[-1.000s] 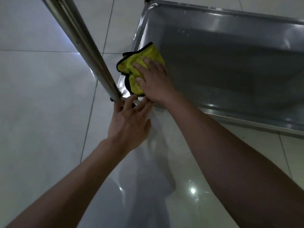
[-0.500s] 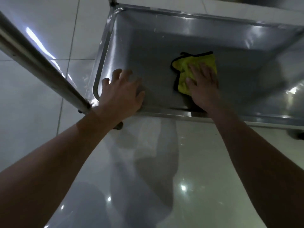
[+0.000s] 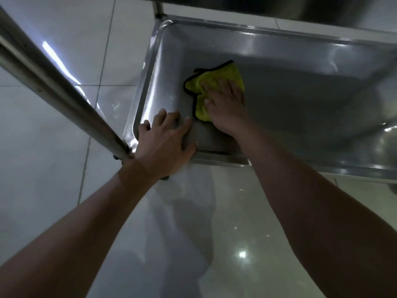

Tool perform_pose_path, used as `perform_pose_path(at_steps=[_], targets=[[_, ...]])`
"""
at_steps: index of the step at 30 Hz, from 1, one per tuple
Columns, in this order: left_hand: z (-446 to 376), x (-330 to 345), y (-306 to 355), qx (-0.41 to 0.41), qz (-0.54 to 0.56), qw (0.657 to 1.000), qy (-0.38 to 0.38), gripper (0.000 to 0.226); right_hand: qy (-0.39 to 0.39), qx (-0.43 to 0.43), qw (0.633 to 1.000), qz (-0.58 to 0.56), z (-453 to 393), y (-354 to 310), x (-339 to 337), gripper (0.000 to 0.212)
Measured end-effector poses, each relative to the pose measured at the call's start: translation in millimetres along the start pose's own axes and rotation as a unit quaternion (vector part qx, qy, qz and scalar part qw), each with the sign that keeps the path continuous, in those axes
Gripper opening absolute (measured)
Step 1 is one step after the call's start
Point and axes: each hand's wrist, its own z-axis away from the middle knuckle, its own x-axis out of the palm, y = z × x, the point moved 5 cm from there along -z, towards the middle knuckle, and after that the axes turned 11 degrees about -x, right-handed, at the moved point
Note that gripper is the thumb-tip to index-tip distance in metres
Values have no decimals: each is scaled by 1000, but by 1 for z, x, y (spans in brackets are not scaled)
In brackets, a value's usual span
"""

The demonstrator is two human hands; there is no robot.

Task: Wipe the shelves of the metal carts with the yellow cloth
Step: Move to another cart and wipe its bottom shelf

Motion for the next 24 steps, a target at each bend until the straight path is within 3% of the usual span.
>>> perform_pose_path(at_steps=[7,11,20,24], targets=[[7,-4,-1,0,38,999,6,67,-60,-94,994,-12,-76,-107,29,50],[8,-6,0,-2,44,999,2,64,-64,-124,990,-18,-82,-116,32,50],[3,-1,-2,-6,-10,999,-38,67,11,-35,999,-33,-41,5,-1,50],[9,-10,22,-3,12,1000,1,50,34,12,999,-27,-11,75,-27,49]])
